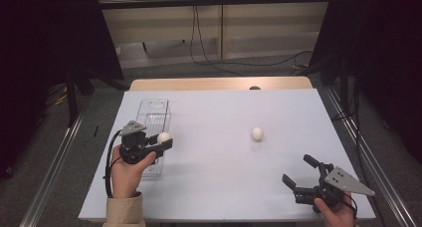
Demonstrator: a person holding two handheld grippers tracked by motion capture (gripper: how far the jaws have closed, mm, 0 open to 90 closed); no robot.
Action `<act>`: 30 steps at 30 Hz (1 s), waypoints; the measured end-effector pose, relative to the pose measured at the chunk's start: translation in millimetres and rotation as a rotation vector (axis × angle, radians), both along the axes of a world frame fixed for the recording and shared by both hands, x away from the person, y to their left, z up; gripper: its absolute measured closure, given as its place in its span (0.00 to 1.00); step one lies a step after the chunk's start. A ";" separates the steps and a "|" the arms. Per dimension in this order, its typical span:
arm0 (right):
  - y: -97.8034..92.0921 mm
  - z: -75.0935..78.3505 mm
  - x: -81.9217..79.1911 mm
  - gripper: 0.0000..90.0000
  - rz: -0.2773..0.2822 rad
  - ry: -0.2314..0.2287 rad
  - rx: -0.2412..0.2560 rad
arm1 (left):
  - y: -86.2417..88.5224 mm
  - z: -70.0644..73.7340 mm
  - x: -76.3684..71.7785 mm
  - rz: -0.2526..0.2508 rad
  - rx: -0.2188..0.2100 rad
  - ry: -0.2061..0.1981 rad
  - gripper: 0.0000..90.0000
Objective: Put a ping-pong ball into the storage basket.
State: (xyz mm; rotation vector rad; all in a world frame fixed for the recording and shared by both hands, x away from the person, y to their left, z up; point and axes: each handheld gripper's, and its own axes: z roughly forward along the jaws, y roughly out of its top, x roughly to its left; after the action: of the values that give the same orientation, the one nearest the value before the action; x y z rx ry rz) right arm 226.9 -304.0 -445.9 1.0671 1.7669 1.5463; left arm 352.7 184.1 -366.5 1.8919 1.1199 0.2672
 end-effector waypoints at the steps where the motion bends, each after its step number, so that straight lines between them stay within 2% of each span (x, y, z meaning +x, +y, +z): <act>1: 0.0 0.0 0.0 0.02 -0.001 0.000 0.000 | 0.2 0.1 0.1 0.002 -0.002 -0.002 0.57; 19: -0.5 0.1 0.1 0.02 -0.002 0.000 0.003 | 2.0 1.8 2.8 0.017 -0.006 -0.003 0.57; 30: -0.7 0.2 0.2 0.02 -0.002 -0.004 0.005 | 2.1 1.9 5.8 0.022 0.014 -0.004 0.57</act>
State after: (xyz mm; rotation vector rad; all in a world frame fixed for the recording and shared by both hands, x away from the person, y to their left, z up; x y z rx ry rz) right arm 227.2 -304.7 -445.7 1.0678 1.7592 1.5514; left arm 358.5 186.2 -364.6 1.8909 1.1395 0.2921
